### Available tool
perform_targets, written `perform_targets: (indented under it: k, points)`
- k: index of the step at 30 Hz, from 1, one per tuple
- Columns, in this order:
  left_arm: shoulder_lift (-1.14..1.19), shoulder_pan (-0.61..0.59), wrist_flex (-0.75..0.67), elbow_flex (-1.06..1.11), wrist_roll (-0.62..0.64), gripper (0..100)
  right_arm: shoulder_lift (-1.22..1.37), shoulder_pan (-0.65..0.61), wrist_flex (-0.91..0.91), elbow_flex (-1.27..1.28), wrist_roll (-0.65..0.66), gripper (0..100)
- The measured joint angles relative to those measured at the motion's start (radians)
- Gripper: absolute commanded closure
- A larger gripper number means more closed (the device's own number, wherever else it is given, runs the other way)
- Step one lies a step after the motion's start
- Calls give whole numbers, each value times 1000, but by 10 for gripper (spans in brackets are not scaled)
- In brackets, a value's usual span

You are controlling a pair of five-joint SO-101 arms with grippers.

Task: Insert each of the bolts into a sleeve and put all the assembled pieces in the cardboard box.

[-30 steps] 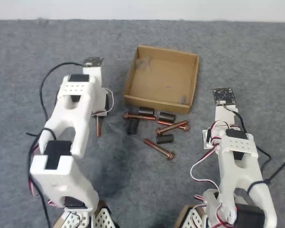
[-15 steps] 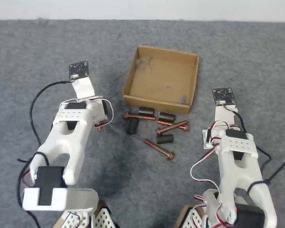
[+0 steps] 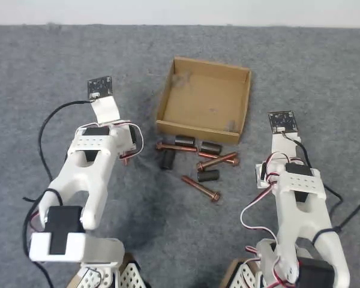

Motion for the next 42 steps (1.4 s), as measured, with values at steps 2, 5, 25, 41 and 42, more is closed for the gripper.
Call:
perform_targets:
  k: [2, 5, 25, 41, 42]
  points:
    - [0, 0, 6, 0, 0, 870, 0, 0, 0, 0, 0, 991]
    - [0, 0, 6, 0, 0, 870, 0, 0, 0, 0, 0, 991]
    - [230, 0, 149, -238, 74, 870, 0, 0, 0, 0, 0, 991]
    - [292, -28, 195, -328, 74, 987, 0, 0, 0, 0, 0, 991]
    - [292, -28, 195, -328, 74, 985, 0, 0, 0, 0, 0, 991]
